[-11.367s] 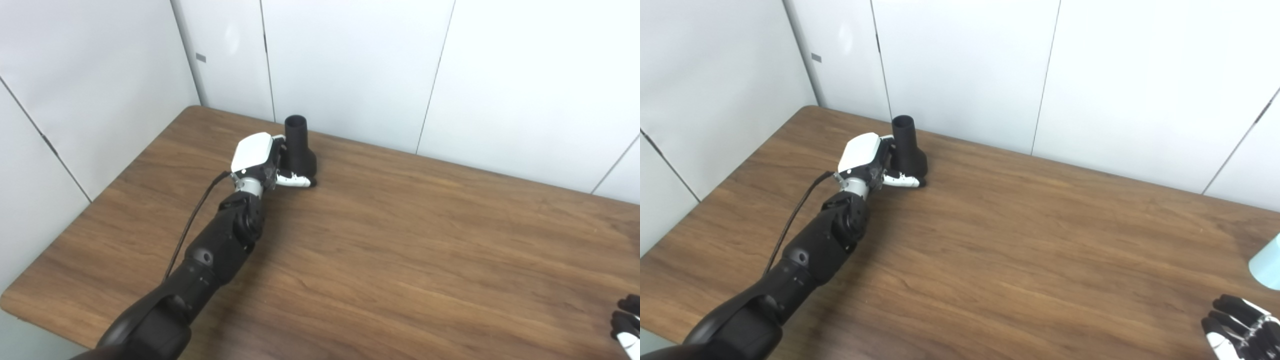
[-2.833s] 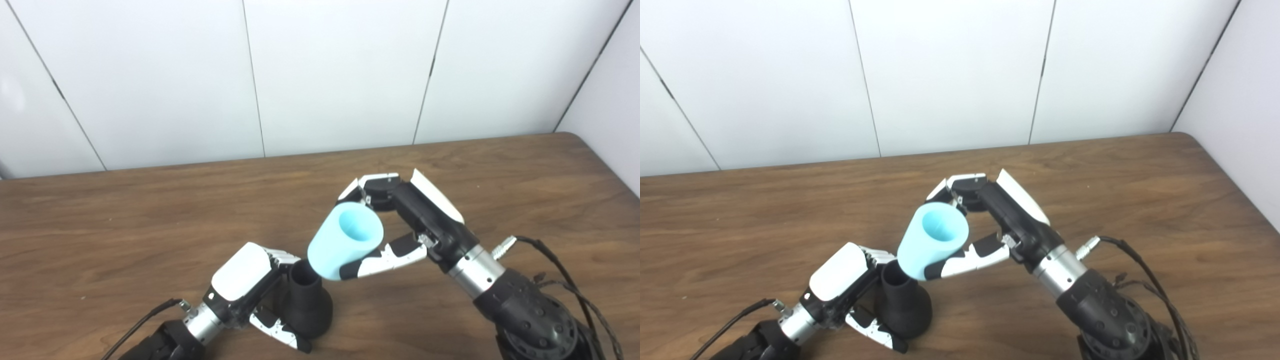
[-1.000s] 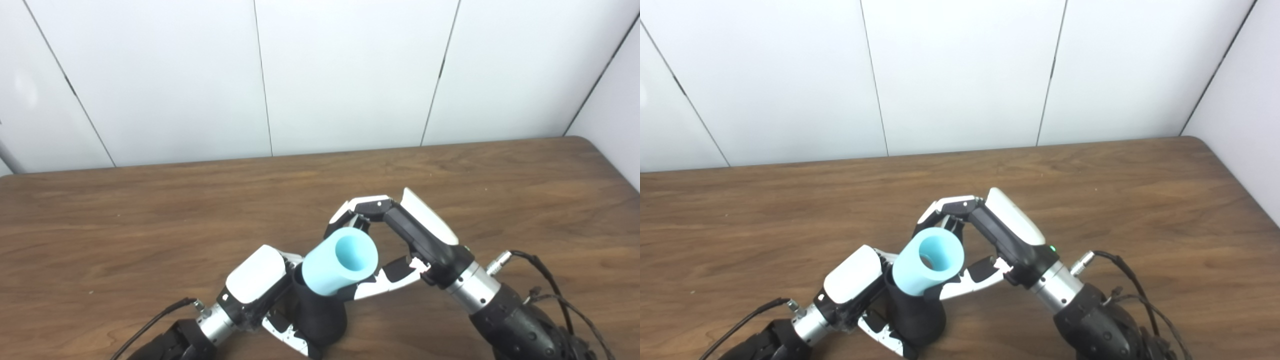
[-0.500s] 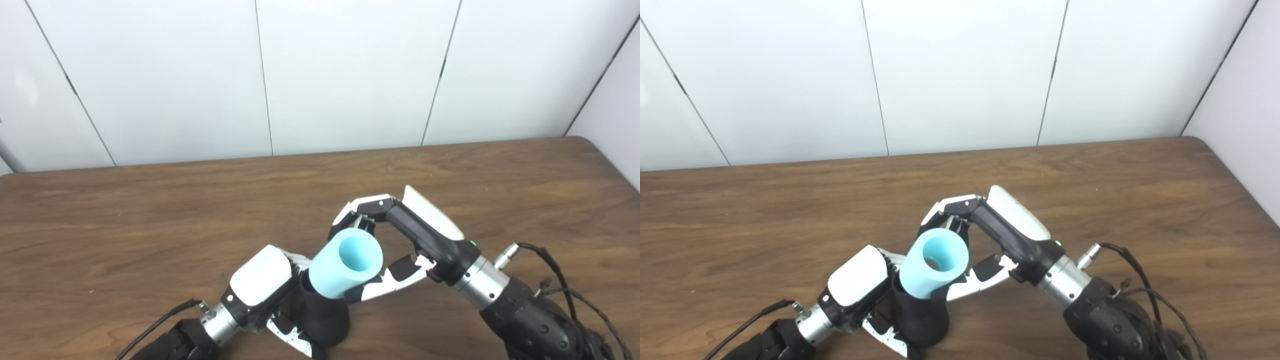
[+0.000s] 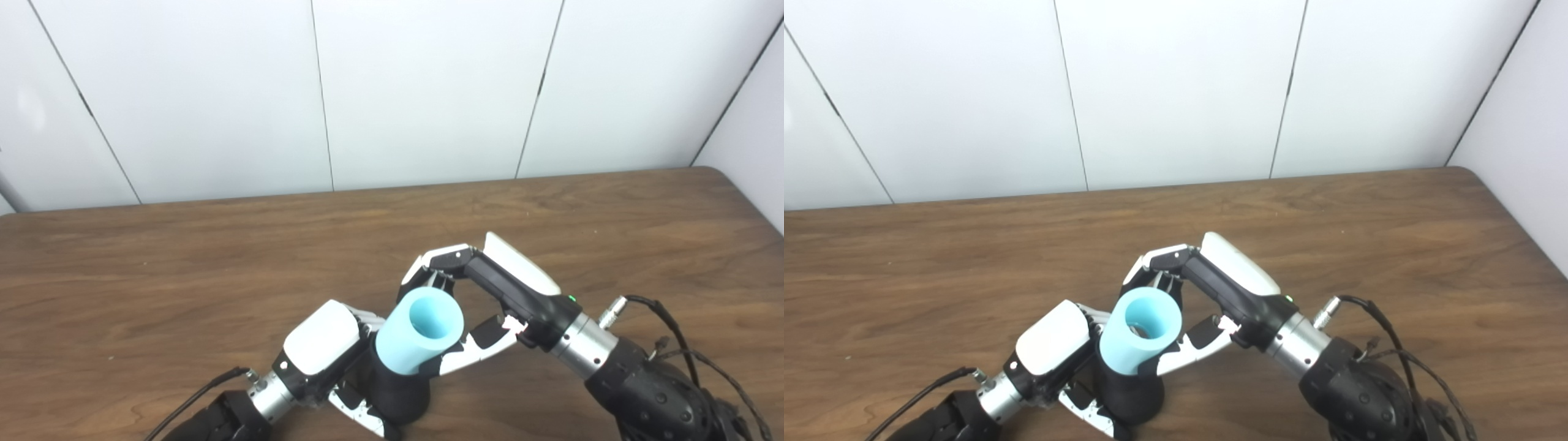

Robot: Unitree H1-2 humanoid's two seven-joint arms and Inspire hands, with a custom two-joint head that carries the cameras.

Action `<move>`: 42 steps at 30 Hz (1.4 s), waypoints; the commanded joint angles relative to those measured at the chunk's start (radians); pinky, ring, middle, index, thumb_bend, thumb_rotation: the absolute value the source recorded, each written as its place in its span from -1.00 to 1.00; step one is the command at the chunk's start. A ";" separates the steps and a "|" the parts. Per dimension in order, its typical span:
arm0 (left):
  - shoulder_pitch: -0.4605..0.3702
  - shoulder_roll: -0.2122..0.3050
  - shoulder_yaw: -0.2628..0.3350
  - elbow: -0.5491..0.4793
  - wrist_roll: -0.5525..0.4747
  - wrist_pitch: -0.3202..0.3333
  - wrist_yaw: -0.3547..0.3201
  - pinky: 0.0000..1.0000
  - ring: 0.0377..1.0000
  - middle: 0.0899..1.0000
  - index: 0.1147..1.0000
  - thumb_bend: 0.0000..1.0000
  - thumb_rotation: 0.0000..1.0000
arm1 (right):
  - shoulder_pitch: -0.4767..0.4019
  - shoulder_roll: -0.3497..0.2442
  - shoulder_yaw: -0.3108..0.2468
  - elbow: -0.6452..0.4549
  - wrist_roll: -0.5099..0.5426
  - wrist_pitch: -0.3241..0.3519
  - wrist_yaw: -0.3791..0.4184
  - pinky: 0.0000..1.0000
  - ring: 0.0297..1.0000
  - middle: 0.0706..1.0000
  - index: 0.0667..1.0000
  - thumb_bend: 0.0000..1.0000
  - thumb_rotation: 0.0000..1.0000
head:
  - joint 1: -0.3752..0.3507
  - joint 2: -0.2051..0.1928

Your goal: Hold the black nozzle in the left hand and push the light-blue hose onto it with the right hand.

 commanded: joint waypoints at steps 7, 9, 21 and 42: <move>0.112 -0.020 -0.081 0.067 0.102 0.004 -0.109 -0.22 -0.02 -0.12 -0.19 0.05 -1.00 | -0.032 -0.013 0.007 -0.034 -0.009 0.008 0.017 -0.41 -0.18 0.01 -0.07 -0.02 -1.00 | 0.003 0.003; 0.113 -0.023 -0.081 0.065 0.107 0.011 -0.115 -0.23 -0.03 -0.12 -0.19 0.05 -1.00 | -0.031 -0.012 0.013 -0.032 -0.015 0.004 0.018 -0.41 -0.17 0.01 -0.07 -0.02 -1.00 | 0.005 0.003; 0.117 -0.039 -0.087 0.074 0.105 0.061 -0.166 -0.66 -0.61 -0.21 -0.16 0.05 -1.00 | -0.038 0.005 0.051 -0.014 -0.076 -0.081 -0.019 -0.39 -0.23 -0.12 0.01 -0.02 -1.00 | 0.013 -0.011; 0.123 -0.028 -0.090 0.041 0.125 0.107 -0.207 -0.68 -0.65 -0.16 -0.18 0.05 -1.00 | -0.051 0.002 0.063 -0.021 -0.116 -0.071 0.004 -0.40 -0.22 -0.11 0.01 -0.01 -1.00 | 0.003 -0.004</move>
